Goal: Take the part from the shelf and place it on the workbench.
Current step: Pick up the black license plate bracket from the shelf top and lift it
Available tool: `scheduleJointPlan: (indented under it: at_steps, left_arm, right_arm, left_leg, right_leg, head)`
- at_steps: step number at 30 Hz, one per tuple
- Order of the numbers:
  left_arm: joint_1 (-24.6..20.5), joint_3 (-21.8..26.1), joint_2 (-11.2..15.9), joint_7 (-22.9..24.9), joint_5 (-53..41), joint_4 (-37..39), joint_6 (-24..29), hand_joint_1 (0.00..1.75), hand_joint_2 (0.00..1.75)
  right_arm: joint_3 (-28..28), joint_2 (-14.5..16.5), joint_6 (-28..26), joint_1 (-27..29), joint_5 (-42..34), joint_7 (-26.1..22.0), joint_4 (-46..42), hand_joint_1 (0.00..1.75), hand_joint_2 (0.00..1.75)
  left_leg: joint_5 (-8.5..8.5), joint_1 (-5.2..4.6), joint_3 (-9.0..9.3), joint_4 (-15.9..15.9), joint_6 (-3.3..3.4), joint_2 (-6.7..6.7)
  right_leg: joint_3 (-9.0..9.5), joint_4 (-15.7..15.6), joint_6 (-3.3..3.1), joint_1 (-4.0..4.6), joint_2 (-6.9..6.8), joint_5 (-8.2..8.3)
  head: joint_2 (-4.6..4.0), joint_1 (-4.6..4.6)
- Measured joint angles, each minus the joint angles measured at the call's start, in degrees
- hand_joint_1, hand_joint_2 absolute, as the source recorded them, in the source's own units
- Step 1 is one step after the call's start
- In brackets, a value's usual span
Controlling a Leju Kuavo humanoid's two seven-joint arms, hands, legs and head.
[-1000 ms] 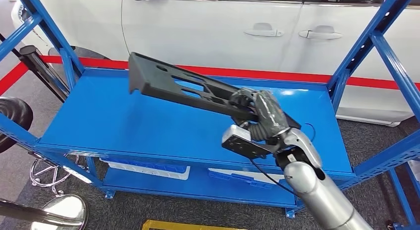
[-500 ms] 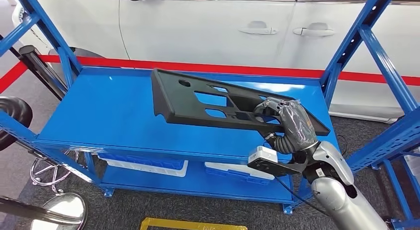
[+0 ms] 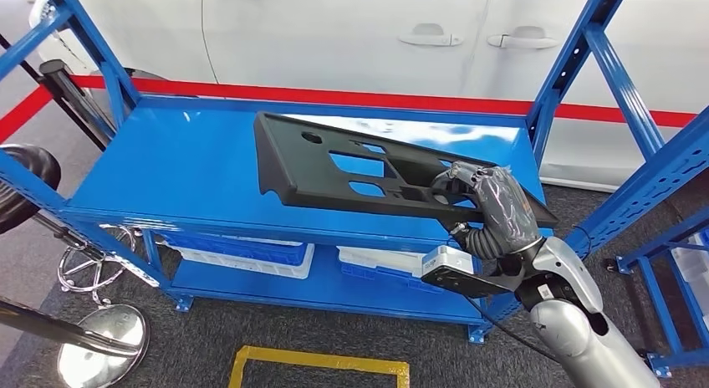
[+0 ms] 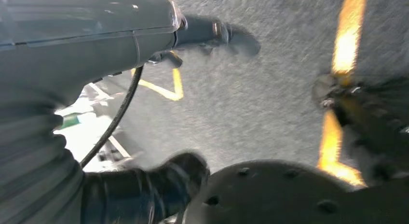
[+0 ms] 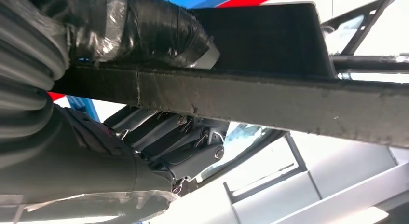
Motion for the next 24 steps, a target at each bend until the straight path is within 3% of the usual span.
scheduleJointPlan:
  at_steps: [2, 3, 5, 7, 8, 9, 11, 13, 15, 17, 18, 19, 22, 23, 24]
  left_arm:
    - [0.00, 0.00, 0.03, -0.04, 0.12, 0.05, -0.06, 0.00, 1.75]
    - [-0.03, 0.00, 0.03, -0.04, 0.14, 0.08, -0.11, 0.00, 1.75]
    - [-0.08, 0.00, -0.04, -0.04, 0.15, 0.12, -0.22, 0.00, 1.75]
    - [-0.04, 0.00, -0.05, -0.04, 0.17, 0.14, -0.29, 0.00, 1.75]
    - [0.00, 0.00, -0.07, -0.05, 0.18, 0.14, -0.31, 0.00, 1.75]
    - [0.05, 0.00, -0.09, -0.07, 0.20, 0.15, -0.35, 0.00, 1.75]
    - [0.11, 0.00, -0.13, -0.11, 0.27, 0.16, -0.43, 0.00, 1.75]
    - [0.11, -0.01, -0.13, -0.19, 0.32, 0.20, -0.47, 0.00, 1.75]
    - [0.08, -0.02, -0.12, -0.28, 0.34, 0.26, -0.49, 0.00, 1.75]
    - [0.11, -0.03, -0.13, -0.34, 0.35, 0.31, -0.51, 0.00, 1.75]
    - [0.15, -0.04, -0.13, -0.36, 0.35, 0.34, -0.54, 0.00, 1.75]
    - [0.17, -0.05, -0.14, -0.36, 0.35, 0.38, -0.58, 0.00, 1.75]
    - [0.16, -0.09, -0.15, -0.38, 0.36, 0.42, -0.67, 0.00, 1.75]
    - [0.15, -0.09, -0.14, -0.40, 0.36, 0.43, -0.67, 0.00, 1.75]
    - [0.13, -0.09, -0.13, -0.43, 0.37, 0.43, -0.67, 0.00, 1.75]
  right_arm:
    - [-0.01, 0.02, -0.13, 0.00, 0.29, 0.72, -0.18, 1.75, 1.75]
    - [-0.01, 0.02, -0.22, -0.02, 0.37, 0.95, -0.25, 1.75, 1.75]
    - [-0.02, -0.02, -0.34, -0.05, 0.36, 1.28, -0.32, 1.75, 1.75]
    - [-0.03, -0.06, -0.34, -0.01, 0.00, 1.77, -0.32, 1.75, 1.75]
    - [-0.04, -0.07, -0.31, 0.03, -0.26, 1.99, -0.30, 1.75, 1.75]
    - [-0.04, -0.08, -0.28, 0.05, -0.49, 2.15, -0.28, 1.75, 1.75]
    - [-0.04, -0.09, -0.25, -0.03, -0.78, 2.31, -0.27, 1.75, 1.75]
    - [-0.06, -0.09, -0.21, -0.30, -1.02, 2.42, -0.30, 1.75, 1.75]
    - [-0.17, -0.12, -0.10, -0.55, -1.42, 2.58, -0.37, 1.75, 1.75]
    - [-0.27, -0.15, 0.08, -0.62, -1.84, 2.66, -0.43, 1.75, 1.75]
    - [-0.28, -0.15, 0.19, -0.63, -1.99, 2.66, -0.45, 1.75, 1.75]
    - [-0.28, -0.15, 0.27, -0.65, -2.08, 2.66, -0.46, 1.75, 1.75]
    - [-0.28, -0.16, 0.37, -0.63, -2.21, 2.66, -0.47, 1.75, 1.75]
    - [-0.28, -0.16, 0.38, -0.61, -2.24, 2.66, -0.47, 1.75, 1.75]
    - [-0.28, -0.17, 0.39, -0.60, -2.29, 2.66, -0.47, 1.75, 1.75]
  left_leg:
    - [1.53, -0.02, -0.30, -1.20, 0.09, 0.10]
    - [2.51, 0.12, -0.45, -1.92, 0.28, 0.20]
    - [4.38, 0.53, -1.32, -2.93, 0.48, 0.46]
    - [5.61, 0.66, -3.06, -2.80, 0.44, 0.56]
    - [6.11, 0.76, -4.07, -2.48, 0.27, 0.60]
    - [6.54, 0.91, -5.12, -2.05, 0.03, 0.62]
    - [7.19, 1.36, -7.25, -0.76, -0.60, 0.62]
    - [7.55, 1.56, -9.01, 0.73, -1.29, 0.52]
    - [8.05, 1.54, -9.83, 1.60, -2.12, 0.49]
    - [8.50, 1.75, -10.04, 1.80, -3.03, 0.52]
    - [7.71, 1.89, -10.35, 2.28, -3.39, 0.46]
    - [5.86, 2.00, -10.92, 3.70, -3.65, 0.37]
    - [-2.27, 2.08, -13.48, 13.21, -3.99, 0.19]
    - [-3.45, 2.09, -13.78, 16.03, -4.00, 0.16]
    - [-3.35, 2.08, -13.28, 17.26, -3.90, 0.11]
  right_leg:
    - [-0.02, -0.50, 0.73, -0.27, -0.08, 0.67]
    - [-0.33, -0.08, 1.05, -0.24, -0.02, -0.17]
    - [-1.65, 3.96, 1.65, -0.35, 0.12, -4.89]
    - [-3.07, 10.67, 2.31, -0.81, 0.12, -9.68]
    - [-3.13, 13.06, 2.66, -1.11, 0.10, -10.29]
    - [-2.41, 13.91, 3.01, -1.39, 0.08, -9.71]
    - [1.89, 9.99, 3.72, -1.92, 0.01, -7.01]
    - [6.85, 3.29, 3.93, -2.00, 0.06, -6.93]
    - [8.21, 0.22, 3.13, -1.71, 0.31, -8.09]
    - [7.42, -0.04, 1.79, -1.59, 0.53, -7.47]
    - [7.07, -0.11, 1.19, -1.55, 0.62, -6.89]
    - [6.60, -0.24, 0.64, -1.58, 0.71, -6.24]
    - [4.52, -0.25, -0.04, -1.43, 1.41, -4.25]
    - [3.66, -0.18, -0.02, -1.35, 1.76, -3.58]
    - [2.76, -0.09, 0.04, -1.28, 2.16, -2.91]
  head:
    - [0.00, -0.04]
    - [0.00, -0.03]
    - [0.00, 0.00]
    - [0.00, 0.00]
    - [0.00, 0.00]
    - [0.00, -0.01]
    - [0.00, 0.00]
    - [0.00, -0.04]
    - [0.00, -0.07]
    - [0.00, 0.01]
    - [0.00, 0.01]
    - [0.00, 0.03]
    - [-0.01, -0.01]
    - [-0.01, -0.02]
    - [-0.01, -0.02]
